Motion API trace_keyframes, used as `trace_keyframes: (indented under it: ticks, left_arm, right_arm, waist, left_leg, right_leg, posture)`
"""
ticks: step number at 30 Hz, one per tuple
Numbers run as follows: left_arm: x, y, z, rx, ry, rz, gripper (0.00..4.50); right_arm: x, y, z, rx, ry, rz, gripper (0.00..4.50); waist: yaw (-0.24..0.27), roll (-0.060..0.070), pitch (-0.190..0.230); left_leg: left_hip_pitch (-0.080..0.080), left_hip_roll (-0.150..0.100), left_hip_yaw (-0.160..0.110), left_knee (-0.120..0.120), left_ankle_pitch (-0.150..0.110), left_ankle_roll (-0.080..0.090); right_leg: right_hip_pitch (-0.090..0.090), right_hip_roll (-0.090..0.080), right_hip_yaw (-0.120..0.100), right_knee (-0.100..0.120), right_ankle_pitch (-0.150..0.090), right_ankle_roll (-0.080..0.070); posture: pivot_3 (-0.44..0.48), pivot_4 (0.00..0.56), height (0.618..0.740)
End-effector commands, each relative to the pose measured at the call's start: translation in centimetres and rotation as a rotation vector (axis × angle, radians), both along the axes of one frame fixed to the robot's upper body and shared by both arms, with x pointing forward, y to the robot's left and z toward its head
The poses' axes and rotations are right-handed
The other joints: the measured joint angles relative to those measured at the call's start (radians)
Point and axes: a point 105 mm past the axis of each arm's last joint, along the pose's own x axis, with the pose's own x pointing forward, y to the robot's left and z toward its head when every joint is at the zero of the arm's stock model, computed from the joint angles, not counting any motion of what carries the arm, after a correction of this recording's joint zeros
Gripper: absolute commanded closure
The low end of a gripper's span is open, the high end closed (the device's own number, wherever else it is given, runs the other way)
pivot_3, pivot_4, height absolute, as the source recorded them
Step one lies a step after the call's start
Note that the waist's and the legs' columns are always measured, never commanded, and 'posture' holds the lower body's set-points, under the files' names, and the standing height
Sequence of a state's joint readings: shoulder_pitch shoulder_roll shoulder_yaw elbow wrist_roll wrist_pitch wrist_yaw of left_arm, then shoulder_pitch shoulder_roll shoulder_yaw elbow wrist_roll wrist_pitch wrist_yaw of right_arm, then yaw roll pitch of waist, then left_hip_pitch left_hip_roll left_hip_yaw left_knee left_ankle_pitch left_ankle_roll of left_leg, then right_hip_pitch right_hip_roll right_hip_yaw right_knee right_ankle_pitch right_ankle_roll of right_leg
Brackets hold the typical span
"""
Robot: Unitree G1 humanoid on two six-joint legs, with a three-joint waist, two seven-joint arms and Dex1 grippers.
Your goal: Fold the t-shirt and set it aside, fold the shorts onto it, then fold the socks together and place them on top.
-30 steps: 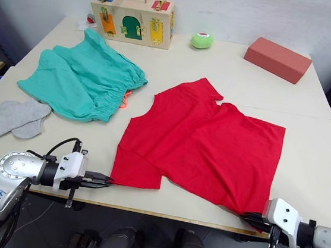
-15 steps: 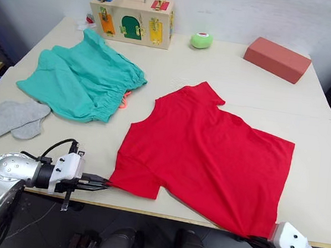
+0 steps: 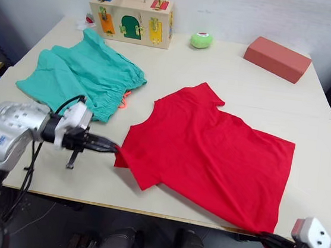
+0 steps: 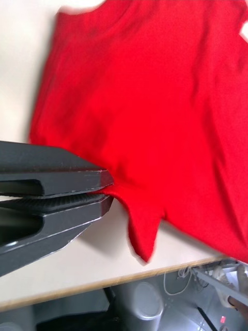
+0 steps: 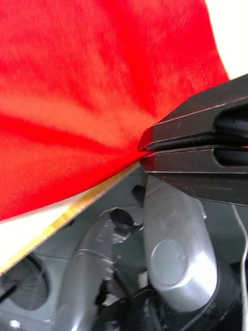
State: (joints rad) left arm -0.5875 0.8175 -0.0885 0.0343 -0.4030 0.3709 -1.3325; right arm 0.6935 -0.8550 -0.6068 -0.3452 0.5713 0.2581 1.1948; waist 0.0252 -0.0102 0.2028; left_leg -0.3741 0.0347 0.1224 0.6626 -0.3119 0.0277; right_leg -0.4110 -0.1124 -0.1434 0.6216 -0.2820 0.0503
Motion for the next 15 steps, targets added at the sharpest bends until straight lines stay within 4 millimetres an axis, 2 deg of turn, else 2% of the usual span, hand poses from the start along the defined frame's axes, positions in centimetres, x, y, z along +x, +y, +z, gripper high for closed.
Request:
trace_keyframes:
  ticks: [1,3,5,15]
  left_arm:
    - [2.1,-0.6,0.9,-0.031,-0.016,0.017,4.46]
    - [4.0,-1.5,1.6,-0.068,-0.035,0.033,4.46]
    - [5.2,-2.2,1.9,-0.078,-0.052,0.036,4.46]
    - [8.0,-3.4,0.6,-0.089,-0.039,0.104,4.46]
  right_arm:
    - [1.2,-0.9,1.7,0.033,-0.042,-0.058,4.5]
    - [2.5,-1.6,2.4,0.062,-0.072,-0.109,4.5]
    - [3.1,-1.7,2.7,0.102,-0.059,-0.131,4.5]
    - [4.9,-1.0,1.6,0.098,-0.036,-0.153,4.5]
  waist:
    - [0.001,0.0,0.0]
    - [0.002,-0.002,0.001]
    - [0.003,-0.002,0.001]
    - [0.0,-0.003,0.002]
  left_leg:
    - [0.0,0.0,0.0,0.0,0.0,0.0]
    - [0.0,0.0,0.0,0.0,0.0,0.0]
    - [-0.002,-0.001,0.0,0.001,0.002,0.0]
    - [-0.002,-0.002,0.001,0.002,0.003,-0.004]
  right_leg:
    - [0.0,0.0,0.0,0.0,0.0,0.0]
    - [0.0,0.0,0.0,0.0,0.0,0.0]
    - [-0.001,0.0,-0.001,0.001,0.001,0.001]
    - [-0.001,0.0,0.0,0.0,0.001,0.002]
  posture:
    - [0.0,0.15,0.74]
    - [0.0,0.15,0.74]
    - [0.0,0.15,0.74]
    - [0.0,0.15,0.74]
